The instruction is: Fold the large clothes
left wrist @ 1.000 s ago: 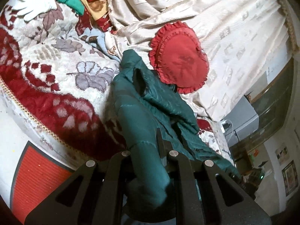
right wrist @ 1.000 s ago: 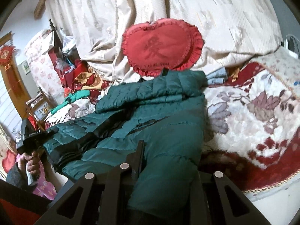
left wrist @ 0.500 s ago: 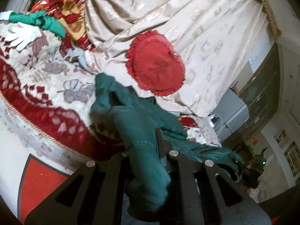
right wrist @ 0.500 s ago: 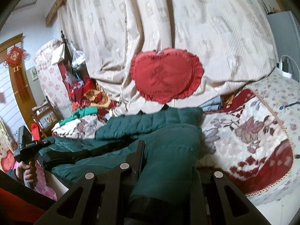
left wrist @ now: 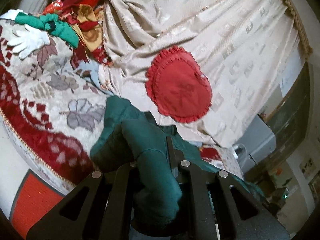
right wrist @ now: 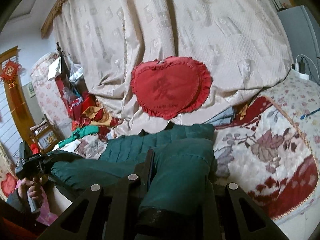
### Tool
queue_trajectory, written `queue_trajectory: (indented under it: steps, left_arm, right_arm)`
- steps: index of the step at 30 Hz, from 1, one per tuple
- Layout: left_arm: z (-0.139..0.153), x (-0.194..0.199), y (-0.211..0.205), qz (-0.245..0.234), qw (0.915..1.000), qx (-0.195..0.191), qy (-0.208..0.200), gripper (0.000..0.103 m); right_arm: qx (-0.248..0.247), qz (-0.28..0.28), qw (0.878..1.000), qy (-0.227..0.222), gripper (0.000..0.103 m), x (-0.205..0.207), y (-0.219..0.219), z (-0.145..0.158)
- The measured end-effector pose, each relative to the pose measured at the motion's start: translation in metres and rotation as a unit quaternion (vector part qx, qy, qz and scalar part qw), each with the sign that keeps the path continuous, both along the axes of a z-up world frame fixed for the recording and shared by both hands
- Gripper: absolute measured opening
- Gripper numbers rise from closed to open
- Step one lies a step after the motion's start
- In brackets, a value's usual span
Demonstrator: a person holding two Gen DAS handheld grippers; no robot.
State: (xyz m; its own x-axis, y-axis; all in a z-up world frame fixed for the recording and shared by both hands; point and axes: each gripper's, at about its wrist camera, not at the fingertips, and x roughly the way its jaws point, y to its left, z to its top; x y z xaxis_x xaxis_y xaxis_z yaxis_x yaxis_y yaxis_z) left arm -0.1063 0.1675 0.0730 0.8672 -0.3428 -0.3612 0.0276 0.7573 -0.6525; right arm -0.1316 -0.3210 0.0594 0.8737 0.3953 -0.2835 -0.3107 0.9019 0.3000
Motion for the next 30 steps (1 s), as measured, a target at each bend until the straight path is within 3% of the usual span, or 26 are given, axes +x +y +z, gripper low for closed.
queue_trajectory:
  steps: [8,15,18,25,30]
  left_arm:
    - [-0.003,0.041,0.004,0.011,0.9999,0.000,0.011,0.009]
    - [0.008,0.106,0.003,0.036,0.9993,-0.006,0.008,0.009]
    - [-0.007,0.152,0.000,0.049,0.9981,0.013,0.034,0.010]
    - [-0.075,0.255,0.004,0.067,0.9896,0.048,0.118,0.012]
    - [-0.104,0.288,0.002,0.068,0.9853,0.080,0.136,0.014]
  right_arm:
    - [-0.010,-0.020,1.000,0.003,0.017,0.031,0.006,0.000]
    - [-0.007,-0.024,1.000,0.000,0.017,0.101,0.011,0.022]
    - [-0.003,-0.034,0.999,0.031,0.017,0.154,0.013,0.017]
    - [-0.020,-0.054,0.993,0.104,0.017,0.271,0.031,-0.013]
    - [-0.009,-0.065,0.985,0.158,0.017,0.334,0.037,-0.038]
